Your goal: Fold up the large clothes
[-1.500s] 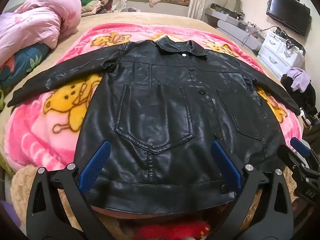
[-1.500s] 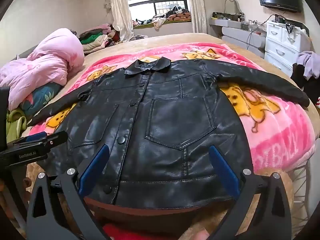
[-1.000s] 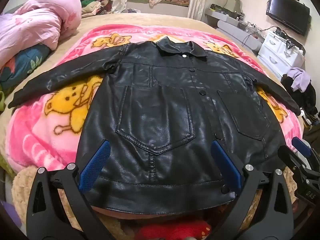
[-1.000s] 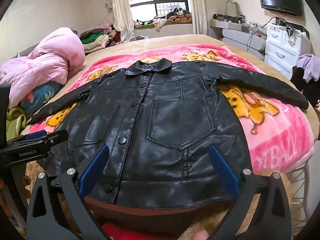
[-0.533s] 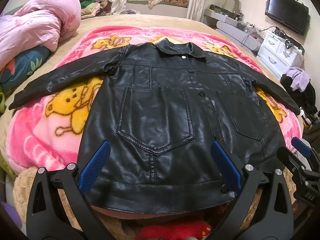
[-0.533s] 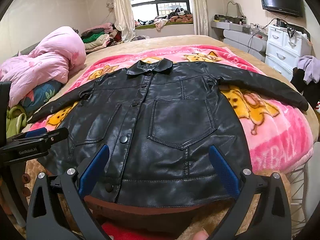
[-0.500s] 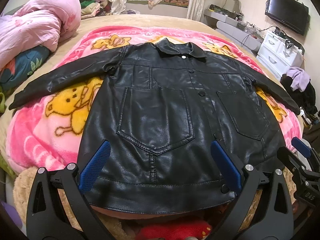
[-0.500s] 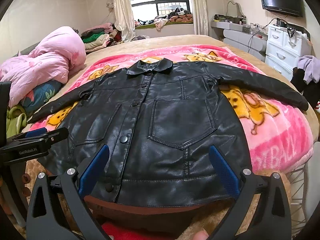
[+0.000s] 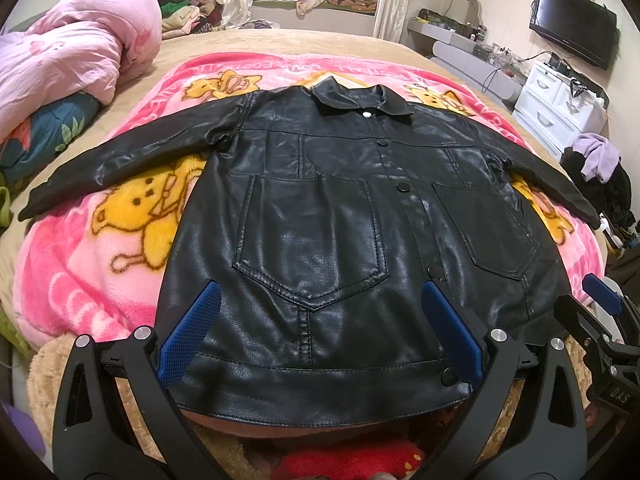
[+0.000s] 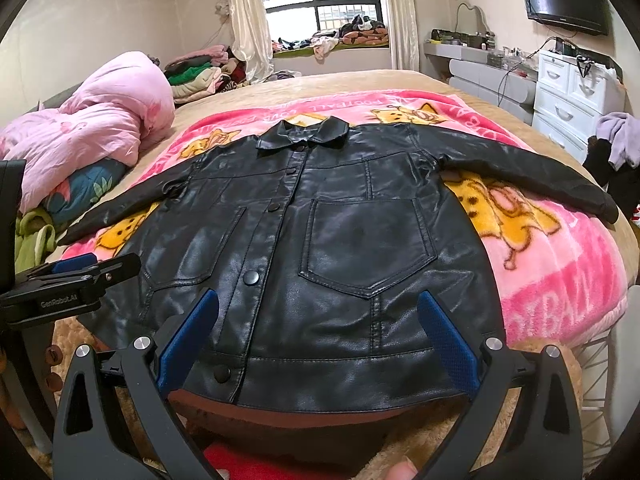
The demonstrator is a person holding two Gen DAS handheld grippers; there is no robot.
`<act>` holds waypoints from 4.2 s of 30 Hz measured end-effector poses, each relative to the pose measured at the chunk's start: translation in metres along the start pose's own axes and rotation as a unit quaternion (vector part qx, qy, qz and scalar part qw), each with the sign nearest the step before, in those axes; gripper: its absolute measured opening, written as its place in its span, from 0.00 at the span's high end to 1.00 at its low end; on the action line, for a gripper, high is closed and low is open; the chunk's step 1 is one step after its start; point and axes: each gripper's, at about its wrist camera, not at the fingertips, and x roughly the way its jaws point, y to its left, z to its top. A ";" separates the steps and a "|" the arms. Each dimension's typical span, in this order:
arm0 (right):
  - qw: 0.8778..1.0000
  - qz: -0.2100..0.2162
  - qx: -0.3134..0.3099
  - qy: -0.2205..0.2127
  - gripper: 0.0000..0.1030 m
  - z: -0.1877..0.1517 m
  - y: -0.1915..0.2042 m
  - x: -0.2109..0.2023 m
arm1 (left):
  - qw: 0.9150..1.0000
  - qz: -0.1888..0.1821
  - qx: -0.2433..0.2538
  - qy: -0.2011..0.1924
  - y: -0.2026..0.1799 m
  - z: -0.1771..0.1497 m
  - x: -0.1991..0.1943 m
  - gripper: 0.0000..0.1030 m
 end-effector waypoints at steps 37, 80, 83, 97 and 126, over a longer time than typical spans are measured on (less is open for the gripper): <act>1.000 -0.018 -0.013 0.012 0.04 0.025 -0.004 0.024 | 1.000 0.007 0.000 0.004 0.000 0.027 0.011 0.09; 0.984 -0.108 0.143 0.004 0.04 0.178 -0.143 0.153 | 0.999 -0.023 0.029 0.035 -0.063 0.187 0.156 0.09; 0.977 -0.139 0.160 0.003 0.04 0.177 -0.171 0.157 | 0.999 -0.020 0.030 0.033 -0.067 0.190 0.167 0.09; 0.920 -0.227 0.319 -0.001 0.04 0.134 -0.305 0.155 | 0.997 -0.025 0.053 0.054 -0.084 0.190 0.217 0.09; 0.841 -0.092 0.507 -0.164 0.89 0.102 -0.435 0.133 | 0.996 -0.044 0.053 0.061 -0.078 0.197 0.224 0.09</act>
